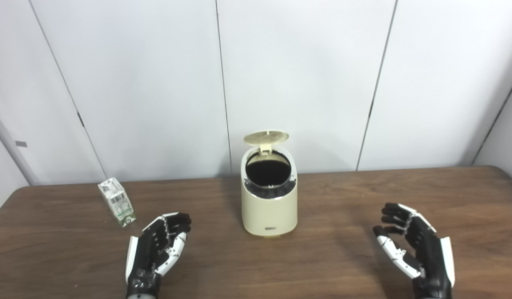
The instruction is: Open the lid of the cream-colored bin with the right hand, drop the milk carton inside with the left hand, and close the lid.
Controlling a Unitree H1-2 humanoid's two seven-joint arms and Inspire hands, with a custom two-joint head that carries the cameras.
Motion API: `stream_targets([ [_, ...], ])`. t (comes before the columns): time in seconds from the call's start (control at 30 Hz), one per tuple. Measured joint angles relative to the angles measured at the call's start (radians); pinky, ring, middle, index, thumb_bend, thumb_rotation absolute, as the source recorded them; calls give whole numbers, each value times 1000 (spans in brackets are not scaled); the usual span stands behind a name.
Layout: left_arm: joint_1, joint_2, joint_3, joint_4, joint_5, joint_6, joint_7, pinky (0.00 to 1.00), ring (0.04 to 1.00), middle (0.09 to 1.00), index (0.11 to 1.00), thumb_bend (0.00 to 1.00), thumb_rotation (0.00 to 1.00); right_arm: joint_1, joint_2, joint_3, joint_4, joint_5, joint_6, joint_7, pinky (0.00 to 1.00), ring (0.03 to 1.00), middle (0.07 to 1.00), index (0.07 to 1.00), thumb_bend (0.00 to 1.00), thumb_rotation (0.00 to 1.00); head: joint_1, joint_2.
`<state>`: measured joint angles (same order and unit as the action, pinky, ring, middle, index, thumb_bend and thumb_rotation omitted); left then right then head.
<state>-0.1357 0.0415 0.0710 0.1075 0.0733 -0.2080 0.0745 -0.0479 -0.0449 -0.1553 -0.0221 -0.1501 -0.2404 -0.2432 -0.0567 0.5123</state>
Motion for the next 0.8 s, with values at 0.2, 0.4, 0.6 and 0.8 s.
stream_targets([
  [0.2,6,5,-3,-4,16,-4,0,574,622,637,628,243,173,-11,4,-8,16,29,-26,-1,561,641,658,648,292,213,9,6],
  [0.4,28,1,9,-37,0,1,0,568,627,641,634,272,176,-12,8,-7,16,25,-25,-1,540,633,649,631,292,180,11,5],
  [0.6,60,1,66,-166,-12,28,13,569,650,682,692,524,150,-11,9,-10,14,27,-11,0,546,638,651,635,306,170,26,-5],
  [0.8,-26,111,127,-340,6,107,16,589,695,746,780,615,238,-15,8,-24,18,58,-1,0,543,630,646,637,320,125,47,-9],
])
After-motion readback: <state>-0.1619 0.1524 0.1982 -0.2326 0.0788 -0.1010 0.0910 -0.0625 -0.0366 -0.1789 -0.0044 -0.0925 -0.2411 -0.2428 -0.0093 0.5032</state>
